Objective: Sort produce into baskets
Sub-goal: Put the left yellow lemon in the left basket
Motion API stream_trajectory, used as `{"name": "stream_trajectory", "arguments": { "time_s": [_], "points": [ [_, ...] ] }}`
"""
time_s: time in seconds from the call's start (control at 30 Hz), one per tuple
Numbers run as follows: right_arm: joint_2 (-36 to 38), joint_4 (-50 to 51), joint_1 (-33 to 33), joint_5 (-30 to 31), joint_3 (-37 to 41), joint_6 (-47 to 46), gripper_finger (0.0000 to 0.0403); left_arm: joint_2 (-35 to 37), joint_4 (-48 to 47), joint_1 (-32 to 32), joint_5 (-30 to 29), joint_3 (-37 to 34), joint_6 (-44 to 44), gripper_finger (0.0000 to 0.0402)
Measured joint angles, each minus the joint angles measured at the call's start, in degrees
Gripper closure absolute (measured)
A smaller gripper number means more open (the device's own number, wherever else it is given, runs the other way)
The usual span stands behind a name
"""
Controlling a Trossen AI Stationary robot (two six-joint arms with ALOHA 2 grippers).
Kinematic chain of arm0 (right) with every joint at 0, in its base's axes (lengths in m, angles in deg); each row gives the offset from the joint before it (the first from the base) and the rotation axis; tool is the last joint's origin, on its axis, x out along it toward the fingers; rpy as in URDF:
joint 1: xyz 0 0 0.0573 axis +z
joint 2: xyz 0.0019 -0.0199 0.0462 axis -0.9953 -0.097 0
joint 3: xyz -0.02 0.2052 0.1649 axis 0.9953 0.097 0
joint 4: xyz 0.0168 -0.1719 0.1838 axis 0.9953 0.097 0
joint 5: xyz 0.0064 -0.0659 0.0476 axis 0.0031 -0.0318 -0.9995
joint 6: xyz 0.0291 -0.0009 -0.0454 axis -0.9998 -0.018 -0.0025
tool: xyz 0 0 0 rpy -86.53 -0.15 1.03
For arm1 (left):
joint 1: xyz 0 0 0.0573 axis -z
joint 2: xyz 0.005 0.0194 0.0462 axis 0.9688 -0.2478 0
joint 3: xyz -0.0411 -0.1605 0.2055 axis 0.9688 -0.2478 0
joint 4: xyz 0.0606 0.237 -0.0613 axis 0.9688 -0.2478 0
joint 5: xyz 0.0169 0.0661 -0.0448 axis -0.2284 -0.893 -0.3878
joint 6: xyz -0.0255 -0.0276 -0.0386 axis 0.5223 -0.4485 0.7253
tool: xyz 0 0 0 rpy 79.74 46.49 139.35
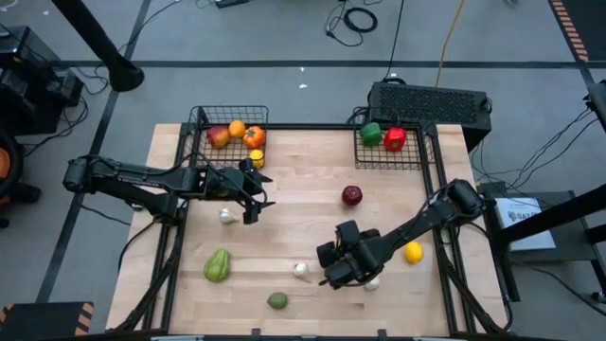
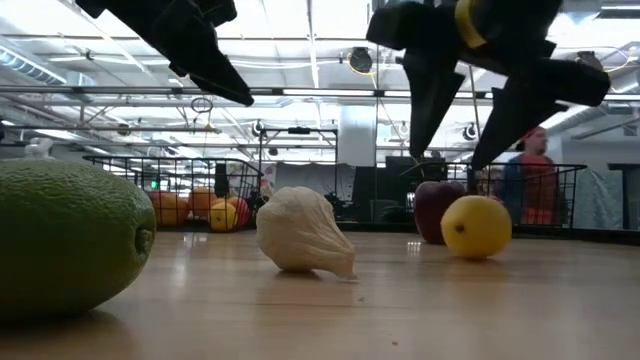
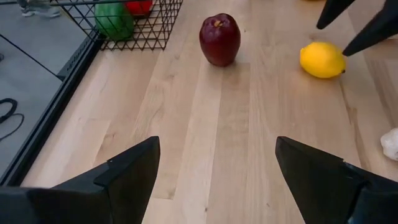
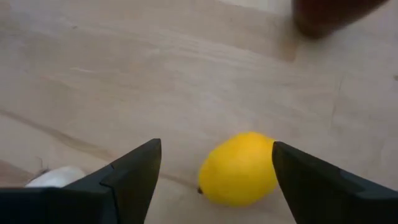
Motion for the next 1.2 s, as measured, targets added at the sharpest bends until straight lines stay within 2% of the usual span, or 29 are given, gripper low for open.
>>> {"name": "stream_trajectory", "arguments": {
  "time_s": [0.23, 0.37, 0.63, 0.83, 0.97, 1.2],
  "points": [
    [0.0, 0.2, 2.7, -0.4, 0.0, -5.2, 0.0070, 0.0, 0.0, 0.0, 0.0, 0.0, 0.0, 0.0075],
    [0.0, 1.5, 4.2, -4.3, 0.0, -10.4, 0.0050, 0.0, 0.0, 0.0, 0.0, 0.0, 0.0, 0.0075],
    [-1.5, 4.7, 6.3, -4.7, 0.0, -22.5, 0.0043, 0.0, 0.0, 0.0, 0.0, 0.0, 0.0, 0.0075],
    [-5.6, 3.2, 5.5, -4.0, 0.0, -24.3, 0.0043, 0.0, 0.0, 0.0, 0.0, 0.0, 0.0, 0.0075],
    [-7.5, 2.0, 4.4, -1.2, 0.0, -23.8, 0.0043, 0.0, 0.0, 0.0, 0.0, 0.0, 0.0, 0.0075],
    [-9.0, 2.1, 2.5, -2.0, 0.0, -20.4, 0.0044, 0.0, 0.0, 0.0, 0.0, 0.0, 0.0, 0.0075]
  ]
}}
